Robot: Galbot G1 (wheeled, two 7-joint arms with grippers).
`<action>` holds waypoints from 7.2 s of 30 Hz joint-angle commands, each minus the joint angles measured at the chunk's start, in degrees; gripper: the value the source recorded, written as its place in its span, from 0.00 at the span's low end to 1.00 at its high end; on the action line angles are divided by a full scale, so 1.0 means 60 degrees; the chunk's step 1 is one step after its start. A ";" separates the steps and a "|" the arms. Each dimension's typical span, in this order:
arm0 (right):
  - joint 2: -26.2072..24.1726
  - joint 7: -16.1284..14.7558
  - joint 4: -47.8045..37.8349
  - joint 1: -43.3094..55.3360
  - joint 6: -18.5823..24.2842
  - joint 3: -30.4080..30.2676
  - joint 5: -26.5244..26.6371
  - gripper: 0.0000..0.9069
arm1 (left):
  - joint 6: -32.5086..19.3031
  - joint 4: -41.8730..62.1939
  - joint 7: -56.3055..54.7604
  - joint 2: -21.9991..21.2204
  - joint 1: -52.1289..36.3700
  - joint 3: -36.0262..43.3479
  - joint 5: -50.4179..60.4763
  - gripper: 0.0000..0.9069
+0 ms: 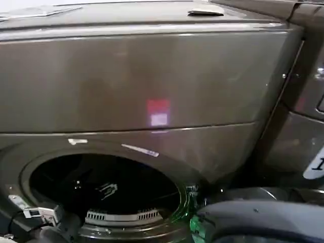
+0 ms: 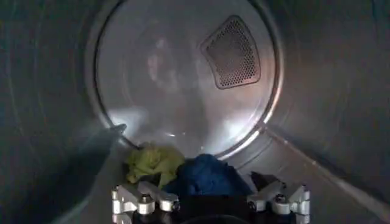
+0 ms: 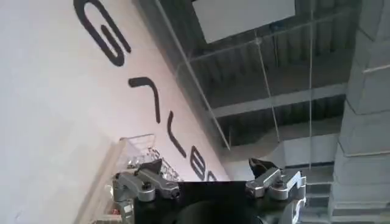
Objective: Grasp the clothes from the dryer.
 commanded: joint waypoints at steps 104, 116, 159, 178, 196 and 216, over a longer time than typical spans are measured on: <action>0.0342 -0.0322 -0.0116 -0.0481 0.0137 0.0733 -0.0037 1.00 | -0.5600 2.0664 0.6877 0.0191 -1.5470 0.8353 1.0568 1.00; 0.0369 -0.0371 -0.0109 -0.0455 0.0167 0.0734 -0.0039 1.00 | -0.5080 2.1107 0.6798 0.0184 -1.5491 0.8685 1.1185 1.00; 0.0475 -0.0517 -0.0125 -0.0362 0.0192 0.0721 -0.0033 1.00 | -0.4352 1.8396 0.4307 0.0245 -1.3731 0.5986 0.6234 0.00; 0.0414 -0.0274 0.0075 -0.0301 0.0210 0.0710 0.0060 1.00 | -0.6543 1.4240 -0.0976 -0.0890 -1.0454 0.2991 0.1095 0.00; 0.0413 -0.0173 0.0044 -0.0348 0.0505 0.0731 0.0328 1.00 | -0.8297 1.1072 -0.2249 -0.1420 -0.7809 0.2264 0.1572 0.00; 0.0446 -0.0258 0.0045 -0.0357 0.0427 0.0742 0.0256 1.00 | -0.8113 1.0896 -0.2064 -0.1283 -0.7701 0.2315 0.1411 0.00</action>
